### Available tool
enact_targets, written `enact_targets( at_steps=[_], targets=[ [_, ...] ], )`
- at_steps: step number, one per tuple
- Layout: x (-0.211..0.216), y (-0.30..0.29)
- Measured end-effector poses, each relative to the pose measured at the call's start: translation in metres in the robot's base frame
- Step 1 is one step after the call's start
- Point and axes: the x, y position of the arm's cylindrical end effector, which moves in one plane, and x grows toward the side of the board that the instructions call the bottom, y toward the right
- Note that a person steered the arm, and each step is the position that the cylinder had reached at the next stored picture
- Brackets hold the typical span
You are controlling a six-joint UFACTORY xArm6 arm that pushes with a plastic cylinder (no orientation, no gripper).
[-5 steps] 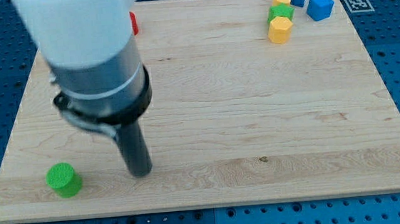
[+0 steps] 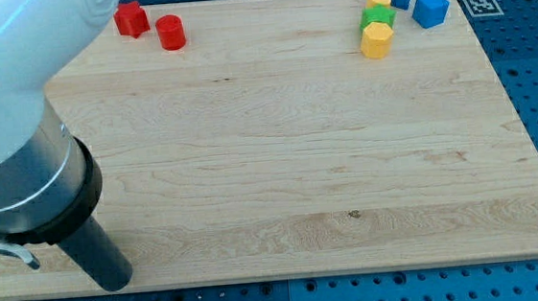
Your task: Push the green circle into the red circle
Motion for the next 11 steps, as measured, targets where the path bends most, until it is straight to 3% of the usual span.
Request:
enact_targets(
  at_steps=[7,11],
  targets=[
    [-0.005,-0.033],
    [-0.091,-0.033]
  ],
)
